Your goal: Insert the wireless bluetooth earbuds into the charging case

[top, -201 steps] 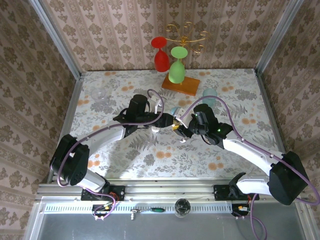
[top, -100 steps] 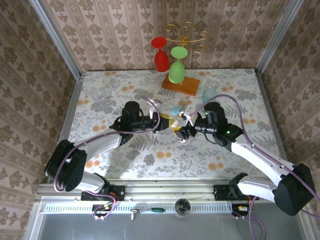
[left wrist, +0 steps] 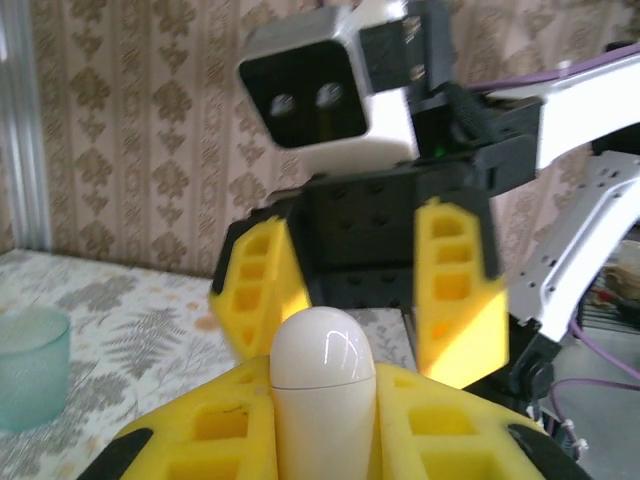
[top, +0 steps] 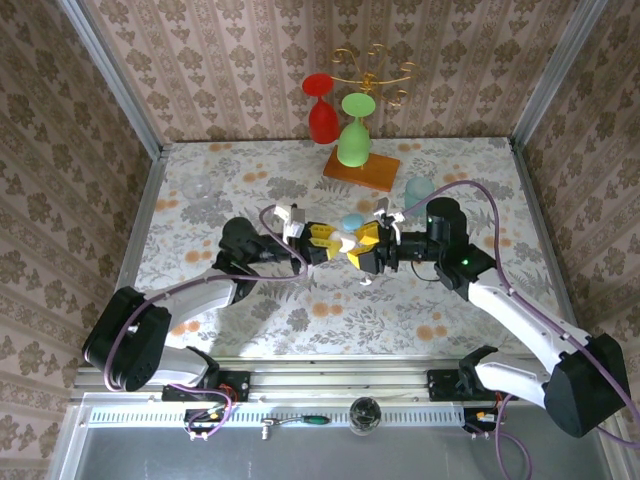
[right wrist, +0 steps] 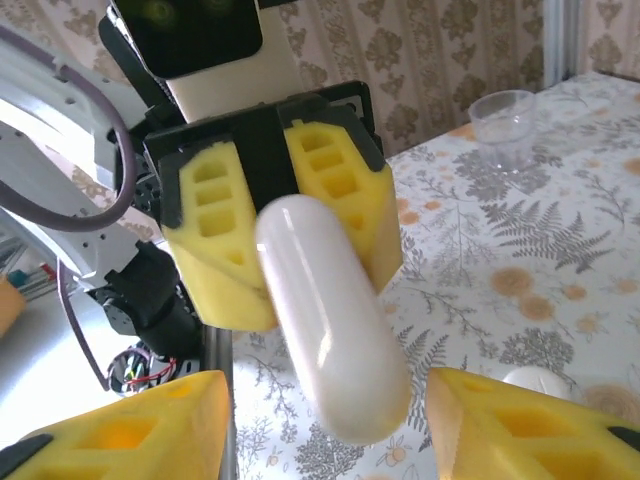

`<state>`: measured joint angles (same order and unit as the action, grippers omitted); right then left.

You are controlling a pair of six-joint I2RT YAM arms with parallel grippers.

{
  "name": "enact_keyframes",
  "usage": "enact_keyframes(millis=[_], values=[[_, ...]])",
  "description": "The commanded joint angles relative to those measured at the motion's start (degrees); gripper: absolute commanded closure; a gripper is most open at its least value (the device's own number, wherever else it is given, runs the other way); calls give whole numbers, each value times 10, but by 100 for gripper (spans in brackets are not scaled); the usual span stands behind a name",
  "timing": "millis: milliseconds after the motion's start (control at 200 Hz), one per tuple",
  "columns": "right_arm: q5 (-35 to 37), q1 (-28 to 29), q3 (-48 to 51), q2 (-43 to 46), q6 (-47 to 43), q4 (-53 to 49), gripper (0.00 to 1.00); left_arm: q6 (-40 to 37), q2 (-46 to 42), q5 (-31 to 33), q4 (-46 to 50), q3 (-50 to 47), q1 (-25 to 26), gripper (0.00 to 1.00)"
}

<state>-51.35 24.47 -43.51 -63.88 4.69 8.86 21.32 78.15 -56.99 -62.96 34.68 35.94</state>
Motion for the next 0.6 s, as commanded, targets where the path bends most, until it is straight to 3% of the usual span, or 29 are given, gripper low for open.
enact_keyframes(millis=[0,140,445,595], values=[[-47,-1,-21,-9,26,27,53,33,6,-48,-78,-4,-1,93],[-53,-1,-24,-9,29,35,61,36,6,-58,-76,-7,3,93],[-69,2,-33,-7,37,53,64,32,14,-52,-65,-10,2,93],[-63,4,-39,-10,23,35,83,35,13,-51,-68,-10,1,91]])
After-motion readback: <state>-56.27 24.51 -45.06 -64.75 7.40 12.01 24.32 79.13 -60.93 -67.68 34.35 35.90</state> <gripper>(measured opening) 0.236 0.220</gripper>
